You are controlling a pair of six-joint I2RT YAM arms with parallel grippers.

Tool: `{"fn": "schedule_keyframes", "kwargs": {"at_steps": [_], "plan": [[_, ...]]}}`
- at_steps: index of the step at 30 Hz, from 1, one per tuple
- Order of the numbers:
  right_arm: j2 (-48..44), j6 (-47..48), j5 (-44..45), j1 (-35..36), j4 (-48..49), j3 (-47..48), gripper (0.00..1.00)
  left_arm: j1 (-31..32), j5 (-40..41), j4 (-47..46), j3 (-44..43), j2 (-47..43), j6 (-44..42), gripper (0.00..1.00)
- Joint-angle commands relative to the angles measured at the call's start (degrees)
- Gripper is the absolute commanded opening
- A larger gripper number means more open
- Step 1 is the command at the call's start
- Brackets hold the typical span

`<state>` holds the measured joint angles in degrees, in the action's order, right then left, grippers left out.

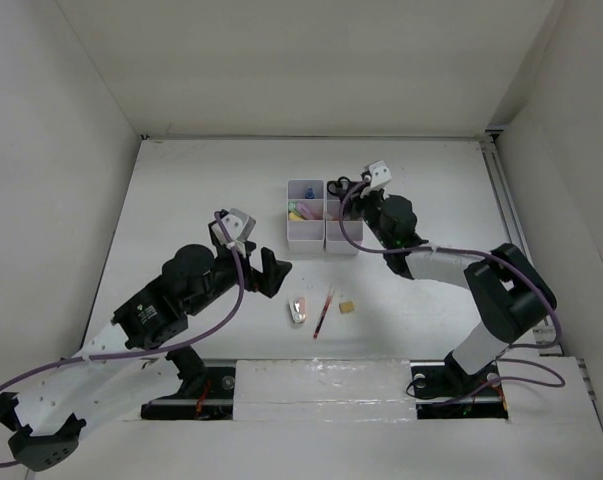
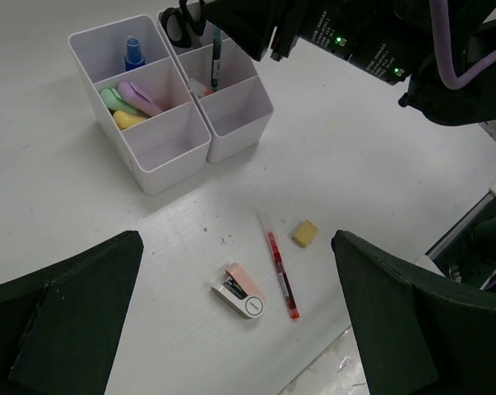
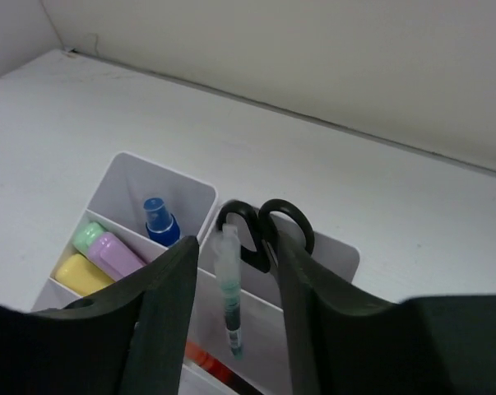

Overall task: Sort the stationery into containers
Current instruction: Place the stationery into the container, then grab a piece of stationery with the left arm

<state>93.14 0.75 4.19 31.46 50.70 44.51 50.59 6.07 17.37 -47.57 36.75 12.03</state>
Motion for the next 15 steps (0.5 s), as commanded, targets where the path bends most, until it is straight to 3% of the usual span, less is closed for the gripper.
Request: {"fn": "schedule_keyframes", "kwargs": {"at_steps": [1,4,7,10,12,15], "plan": [[-0.9,-1.7,-1.2,0.2,7.0,-1.7,0.52,0.0,0.5,-2.2,0.1,0.2,-0.2,1.0],[-2.7,-2.4,-0.7,1.3,8.5,-3.5,0.7,0.0,2.2,-1.7,0.1,1.6,0.4,1.0],[-7.1,-3.7,-1.3,1.8,11.0,-5.6,0.73,0.0,2.2,-1.2,0.1,2.2,0.4,1.0],[-13.8,-4.3,2.3,3.2,11.0,-7.4,0.83,0.0,1.4,-1.2,0.1,2.2,0.4,1.0],[-19.7,-4.8,4.1,4.6,9.0,-8.8,0.99,0.0,0.2,-1.7,0.1,2.2,0.4,1.0],[-27.8,-5.3,7.6,5.8,3.9,-8.8,0.99,0.0,-1.9,-1.7,0.1,3.8,0.4,1.0]]}}
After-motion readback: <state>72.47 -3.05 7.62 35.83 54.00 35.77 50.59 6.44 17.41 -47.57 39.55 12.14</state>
